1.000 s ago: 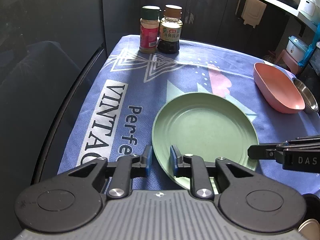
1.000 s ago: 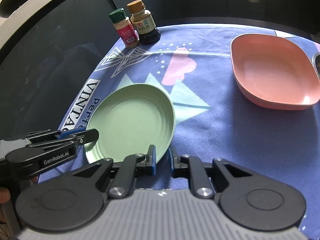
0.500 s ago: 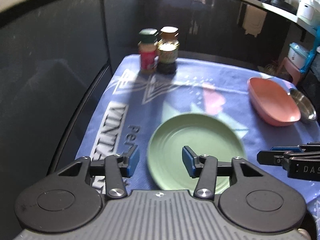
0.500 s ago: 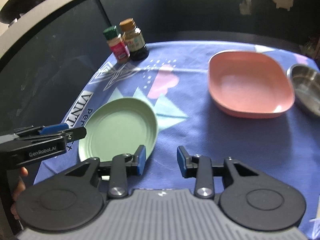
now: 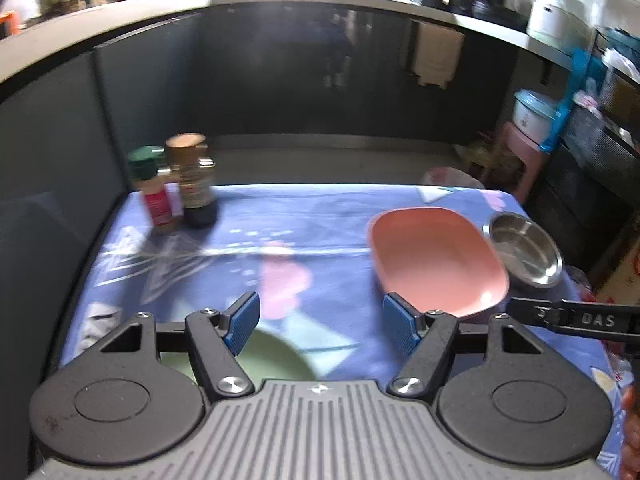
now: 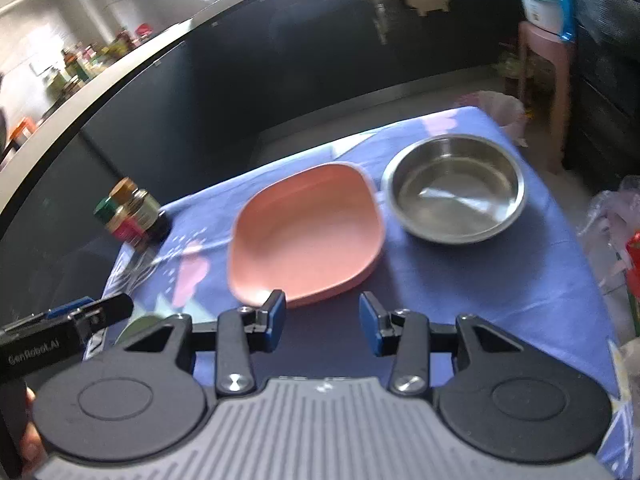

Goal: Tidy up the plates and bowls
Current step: 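Move both tools to the pink square plate and grasp its rim, then carry the pink plate with both grippers and lower it onto the green plate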

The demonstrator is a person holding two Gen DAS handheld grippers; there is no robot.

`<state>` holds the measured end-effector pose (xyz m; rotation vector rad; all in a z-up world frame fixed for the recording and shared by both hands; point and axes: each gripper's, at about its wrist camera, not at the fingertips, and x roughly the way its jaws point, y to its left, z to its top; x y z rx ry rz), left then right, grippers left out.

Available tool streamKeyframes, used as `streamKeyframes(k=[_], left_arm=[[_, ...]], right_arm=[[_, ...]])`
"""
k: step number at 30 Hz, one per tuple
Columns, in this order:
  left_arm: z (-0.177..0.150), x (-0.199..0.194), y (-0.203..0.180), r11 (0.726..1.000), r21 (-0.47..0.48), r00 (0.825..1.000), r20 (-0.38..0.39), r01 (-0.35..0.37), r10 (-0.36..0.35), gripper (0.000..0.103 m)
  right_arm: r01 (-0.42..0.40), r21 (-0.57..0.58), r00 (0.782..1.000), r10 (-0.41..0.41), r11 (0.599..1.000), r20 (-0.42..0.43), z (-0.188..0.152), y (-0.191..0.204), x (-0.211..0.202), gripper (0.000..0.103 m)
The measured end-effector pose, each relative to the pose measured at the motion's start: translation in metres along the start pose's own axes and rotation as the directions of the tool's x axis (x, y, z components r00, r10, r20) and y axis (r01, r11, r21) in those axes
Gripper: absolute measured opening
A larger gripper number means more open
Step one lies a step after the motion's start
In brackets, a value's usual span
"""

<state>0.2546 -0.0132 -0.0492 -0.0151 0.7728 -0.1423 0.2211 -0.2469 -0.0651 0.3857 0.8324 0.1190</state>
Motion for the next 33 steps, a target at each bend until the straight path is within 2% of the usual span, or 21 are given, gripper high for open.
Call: streamKeyframes(k=[3,6,12,14,17,18,19,23,27,33], left_arm=[[0.008,0.019,-0.014,1.0,0.001,1.0,-0.006,0.019,-0.019,0.065],[0.016,0.043,-0.024,0.999,0.005,0.999,-0.034,0.034,-0.034,0.06],[0.017,0.08,-0.032,1.0,0.005,0.993,-0.114,0.023,-0.022,0.047],[0.015,0.087,-0.031,1.0,-0.005,0.991,-0.133,0.029,-0.03,0.038],[0.013,0.098,-0.03,0.998,-0.022,0.984,-0.167,0.054,-0.057,0.022],[0.013,0.099,-0.03,0.997,-0.03,0.983,-0.171,0.071,-0.075,0.018],[0.013,0.1,-0.031,0.996,-0.032,0.981,-0.173,0.086,-0.091,0.009],[0.01,0.092,-0.038,0.996,0.011,0.984,-0.16,0.086,-0.083,0.009],[0.01,0.075,-0.03,0.994,-0.003,0.984,-0.145,0.105,-0.104,0.009],[0.007,0.04,-0.018,0.996,0.007,0.989,-0.116,0.093,-0.092,0.009]], right_arm=[[0.011,0.036,1.0,-0.011,0.999,0.013,0.007,-0.009,0.008,0.068],[0.019,0.061,1.0,-0.019,0.998,0.001,0.01,-0.016,0.019,0.068],[0.024,0.114,1.0,-0.022,0.993,-0.019,0.016,-0.027,0.039,0.067],[0.027,0.123,0.999,-0.024,0.992,-0.021,0.016,-0.029,0.042,0.065],[0.027,0.13,0.999,-0.022,0.991,-0.036,0.017,-0.031,0.049,0.053],[0.012,0.129,0.999,-0.007,0.992,-0.04,0.016,-0.031,0.05,0.044],[0.0,0.128,0.999,0.005,0.992,-0.034,0.015,-0.031,0.049,0.041],[0.009,0.092,1.0,-0.008,0.996,-0.018,0.012,-0.025,0.039,0.041],[-0.009,0.073,1.0,0.01,0.997,-0.015,0.01,-0.019,0.026,0.041],[-0.043,0.028,0.999,0.043,0.999,-0.011,0.005,0.002,0.009,0.042]])
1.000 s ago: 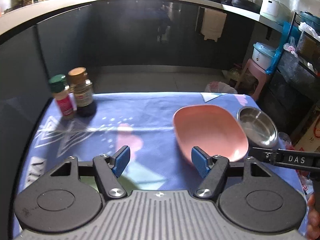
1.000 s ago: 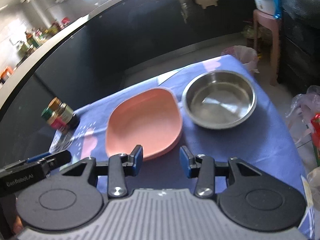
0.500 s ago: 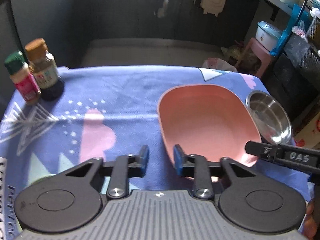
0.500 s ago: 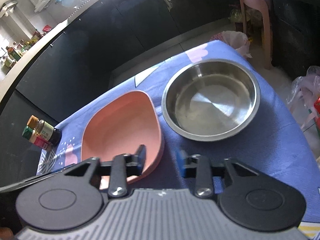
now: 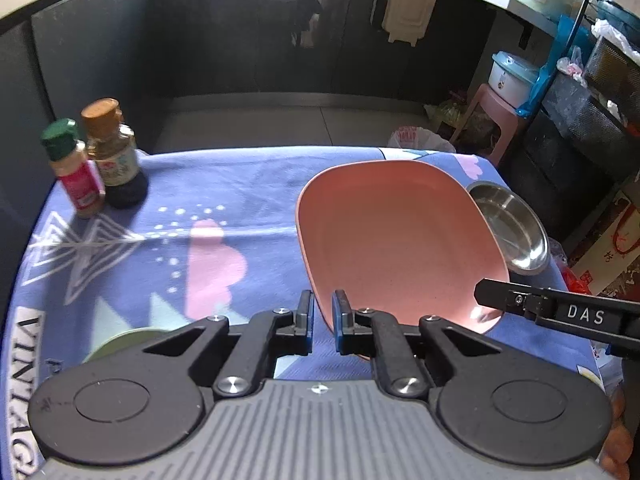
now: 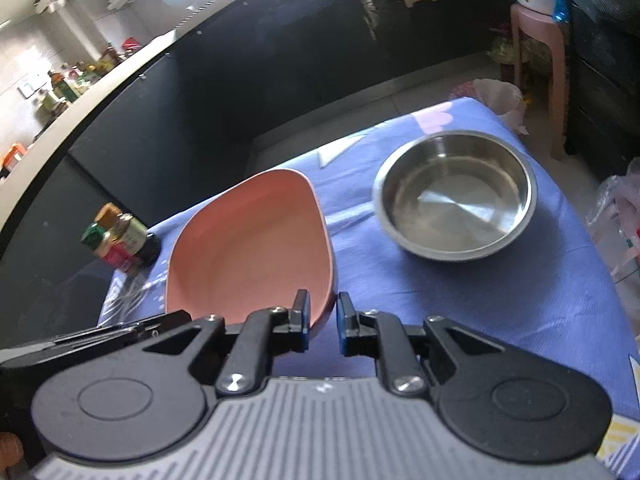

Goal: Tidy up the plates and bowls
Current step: 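Carry the pink plate with both grippers and lower it onto the green plate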

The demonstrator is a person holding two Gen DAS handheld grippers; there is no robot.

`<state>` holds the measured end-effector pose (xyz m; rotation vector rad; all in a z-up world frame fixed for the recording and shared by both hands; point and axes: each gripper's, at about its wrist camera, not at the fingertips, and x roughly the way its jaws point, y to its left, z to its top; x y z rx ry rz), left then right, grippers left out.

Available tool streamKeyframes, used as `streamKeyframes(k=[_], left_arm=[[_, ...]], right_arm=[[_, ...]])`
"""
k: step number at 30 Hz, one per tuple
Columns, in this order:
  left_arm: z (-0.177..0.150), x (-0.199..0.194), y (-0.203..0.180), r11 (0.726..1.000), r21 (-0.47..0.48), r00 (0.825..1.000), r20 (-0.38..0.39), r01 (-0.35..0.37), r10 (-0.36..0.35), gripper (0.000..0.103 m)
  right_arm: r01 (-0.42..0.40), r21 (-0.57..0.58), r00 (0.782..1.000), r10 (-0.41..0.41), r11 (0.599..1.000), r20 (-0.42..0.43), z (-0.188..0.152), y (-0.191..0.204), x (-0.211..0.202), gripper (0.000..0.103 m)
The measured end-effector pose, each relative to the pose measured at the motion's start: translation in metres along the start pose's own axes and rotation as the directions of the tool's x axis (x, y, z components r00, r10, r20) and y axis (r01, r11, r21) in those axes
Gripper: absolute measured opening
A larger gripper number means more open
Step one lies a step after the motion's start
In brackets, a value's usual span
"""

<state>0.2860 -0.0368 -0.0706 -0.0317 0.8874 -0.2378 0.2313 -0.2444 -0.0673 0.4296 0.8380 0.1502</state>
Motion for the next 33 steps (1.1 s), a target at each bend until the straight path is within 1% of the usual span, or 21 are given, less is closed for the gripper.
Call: streamKeyframes(k=[6,12,17,21,26,33], left_arm=[[-0.013,-0.038,0.018,1.0,-0.016,0.999,0.041,-0.011,0.011,0.01],[-0.028,-0.077,0.038,0.999,-0.039,0.995,0.085,-0.038,0.042,0.01],[-0.041,-0.098,0.056,0.996,-0.059,0.993,0.094,-0.065,0.07,0.01],[-0.052,-0.104,0.071,0.993,-0.09,0.994,0.069,-0.081,0.088,0.01],[-0.064,-0.107,0.086,0.989,-0.114,0.993,0.062,-0.093,0.1,0.01],[-0.078,-0.1,0.104,0.985,-0.14,0.994,0.029,-0.105,0.11,0.01]], right_arm=[[-0.044,-0.043,0.999,0.044,0.998,-0.003,-0.007,0.027,-0.015,0.042],[-0.078,-0.1,0.997,0.077,0.992,-0.018,-0.019,0.056,-0.023,0.042],[-0.099,-0.144,0.995,0.096,0.985,-0.03,-0.028,0.079,-0.025,0.042],[-0.112,-0.167,0.993,0.104,0.98,-0.054,-0.035,0.094,-0.02,0.043],[-0.113,-0.2,0.991,0.096,0.973,-0.093,-0.044,0.108,-0.009,0.043],[-0.115,-0.227,0.986,0.083,0.967,-0.146,-0.061,0.116,0.01,0.043]])
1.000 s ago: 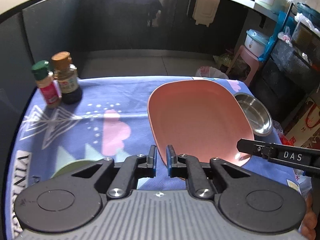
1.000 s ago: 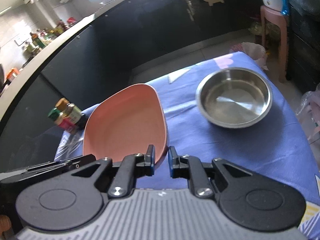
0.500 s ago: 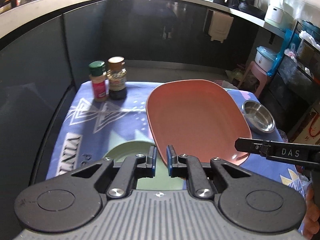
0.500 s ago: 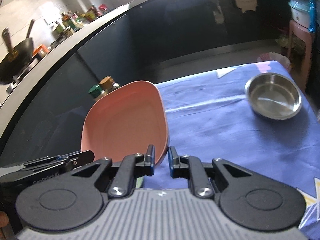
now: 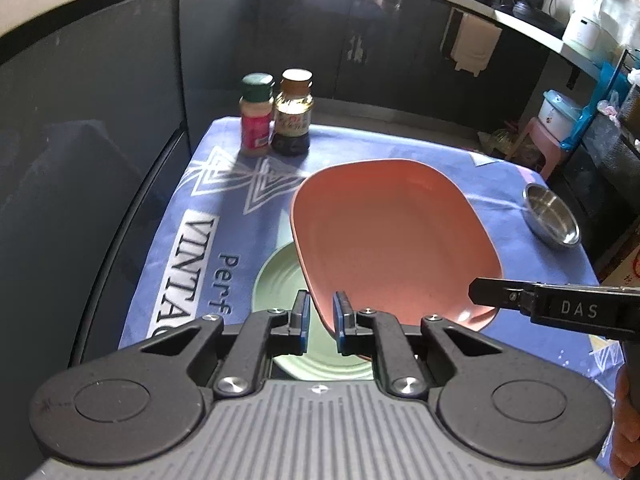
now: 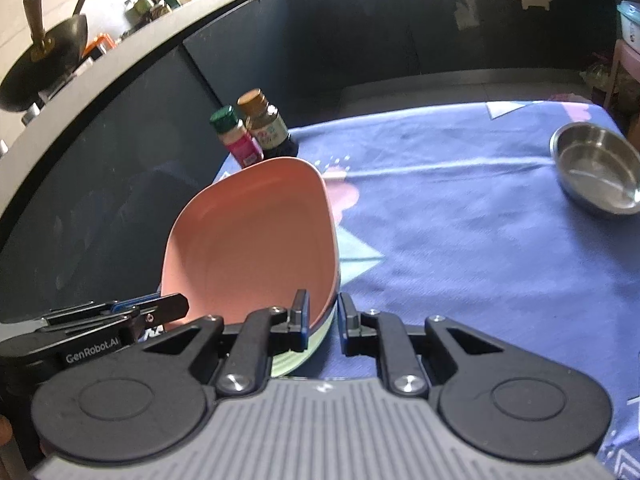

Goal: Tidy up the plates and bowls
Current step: 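Carry the pink plate with both grippers and lower it onto the green plate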

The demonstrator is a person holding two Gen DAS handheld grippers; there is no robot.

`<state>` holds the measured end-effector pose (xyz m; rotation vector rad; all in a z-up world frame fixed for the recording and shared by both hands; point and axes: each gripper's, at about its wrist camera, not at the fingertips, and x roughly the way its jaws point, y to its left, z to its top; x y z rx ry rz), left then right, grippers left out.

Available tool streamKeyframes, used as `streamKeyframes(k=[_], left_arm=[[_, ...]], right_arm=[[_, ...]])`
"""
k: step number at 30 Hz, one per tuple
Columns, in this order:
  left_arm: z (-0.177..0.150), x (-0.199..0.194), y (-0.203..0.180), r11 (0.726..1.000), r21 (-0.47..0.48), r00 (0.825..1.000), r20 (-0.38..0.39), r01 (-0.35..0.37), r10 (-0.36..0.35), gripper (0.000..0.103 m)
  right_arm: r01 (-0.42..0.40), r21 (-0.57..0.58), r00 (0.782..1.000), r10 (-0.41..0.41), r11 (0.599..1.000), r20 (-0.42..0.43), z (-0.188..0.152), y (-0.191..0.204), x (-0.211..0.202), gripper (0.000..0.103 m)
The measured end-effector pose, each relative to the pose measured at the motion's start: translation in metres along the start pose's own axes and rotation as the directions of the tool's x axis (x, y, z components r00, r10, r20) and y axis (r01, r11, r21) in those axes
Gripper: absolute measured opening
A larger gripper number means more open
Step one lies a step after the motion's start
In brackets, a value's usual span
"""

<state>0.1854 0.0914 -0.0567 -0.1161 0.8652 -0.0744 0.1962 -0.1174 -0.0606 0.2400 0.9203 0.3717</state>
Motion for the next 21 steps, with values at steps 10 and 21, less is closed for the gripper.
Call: streamKeyframes(k=[10,21], left_arm=[[-0.006,0.015,0.015,0.999,-0.03,0.999,-0.034,-0.014,0.013,0.011],[-0.01,0.025,0.02,0.999,-0.03,0.998,-0.058,-0.028,0.026,0.013]], right_arm=[[0.004,-0.032,0.999,-0.005,0.999,-0.049,-0.01,0.008,0.021,0.044],[0.003,-0.051,0.996,-0.008,0.999,-0.089,-0.013,0.011,0.035,0.045]])
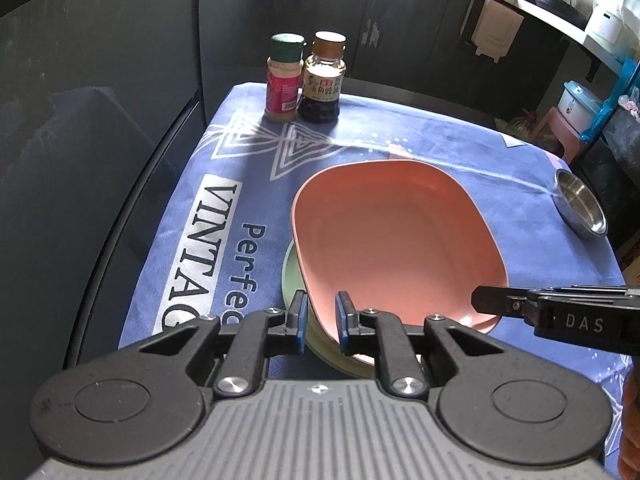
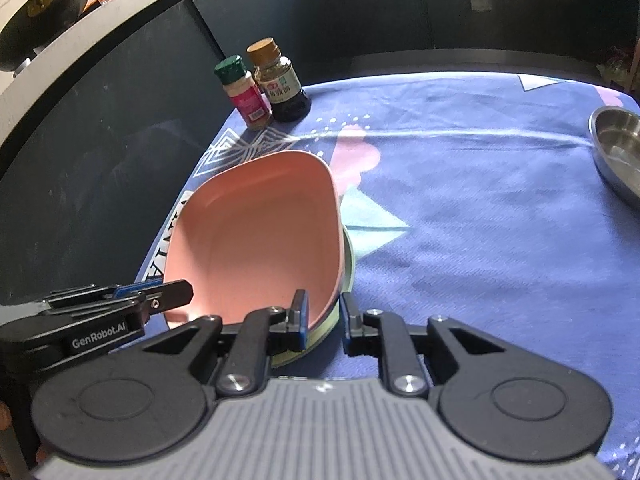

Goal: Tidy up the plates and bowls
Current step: 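Carry the pink plate with both grippers and lower it onto the green plate, then open both grippers and lift away from the pink plate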

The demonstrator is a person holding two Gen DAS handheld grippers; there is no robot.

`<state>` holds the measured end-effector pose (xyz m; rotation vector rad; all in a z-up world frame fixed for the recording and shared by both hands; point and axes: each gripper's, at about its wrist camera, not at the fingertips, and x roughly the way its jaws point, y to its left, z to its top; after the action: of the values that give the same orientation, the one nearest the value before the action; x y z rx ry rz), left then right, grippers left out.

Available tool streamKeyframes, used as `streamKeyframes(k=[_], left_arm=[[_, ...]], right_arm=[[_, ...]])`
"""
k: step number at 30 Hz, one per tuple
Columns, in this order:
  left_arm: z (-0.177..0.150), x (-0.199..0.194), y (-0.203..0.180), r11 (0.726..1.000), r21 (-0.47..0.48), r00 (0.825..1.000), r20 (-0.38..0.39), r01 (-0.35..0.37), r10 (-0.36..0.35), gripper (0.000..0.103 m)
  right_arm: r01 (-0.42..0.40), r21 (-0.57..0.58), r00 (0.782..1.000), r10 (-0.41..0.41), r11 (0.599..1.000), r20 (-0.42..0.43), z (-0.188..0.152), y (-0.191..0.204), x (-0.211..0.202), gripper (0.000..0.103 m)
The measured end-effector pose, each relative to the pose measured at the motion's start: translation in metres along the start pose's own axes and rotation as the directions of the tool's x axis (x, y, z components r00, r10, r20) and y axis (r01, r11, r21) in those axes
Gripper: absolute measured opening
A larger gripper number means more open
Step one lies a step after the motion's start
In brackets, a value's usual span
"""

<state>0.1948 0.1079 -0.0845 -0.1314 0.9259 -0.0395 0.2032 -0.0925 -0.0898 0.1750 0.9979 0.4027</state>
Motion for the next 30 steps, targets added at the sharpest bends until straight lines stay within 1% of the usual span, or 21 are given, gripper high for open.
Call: streamKeyframes(k=[11,25,26,27,28,29,30], left_arm=[[0.0,0.006,0.002,1.0,0.003,1.0,-0.012,-0.023,0.023,0.013],[0.0,0.0,0.001,0.999,0.01,0.999,0.014,-0.043,0.043,0.016],[0.0,-0.002,0.0,0.999,0.015,0.999,0.021,-0.048,0.047,0.019],[-0.001,-0.004,-0.001,0.998,0.019,0.998,0.029,-0.053,0.052,0.021],[-0.001,-0.006,-0.002,0.998,0.023,0.998,0.038,-0.057,0.056,0.025],[-0.001,-0.008,-0.004,0.998,0.027,0.997,0.047,-0.06,0.059,0.029],[0.0,-0.01,-0.005,0.998,0.03,0.997,0.054,-0.062,0.06,0.03]], right_arm=[[0.018,-0.041,0.999,-0.02,0.999,-0.026,0.0,0.004,0.007,0.047],[0.019,-0.05,0.999,-0.021,0.999,-0.045,0.0,0.004,0.01,0.048],[0.012,-0.046,0.999,-0.014,0.999,-0.049,0.0,0.004,0.009,0.05],[0.009,-0.043,0.999,-0.011,0.999,-0.048,0.001,0.004,0.008,0.059],[0.011,-0.042,0.999,-0.012,0.999,-0.042,0.001,0.004,0.006,0.07],[0.014,-0.045,0.999,-0.015,0.999,-0.033,0.001,0.004,0.004,0.074],[0.018,-0.05,1.0,-0.019,0.999,-0.02,0.001,0.005,0.001,0.076]])
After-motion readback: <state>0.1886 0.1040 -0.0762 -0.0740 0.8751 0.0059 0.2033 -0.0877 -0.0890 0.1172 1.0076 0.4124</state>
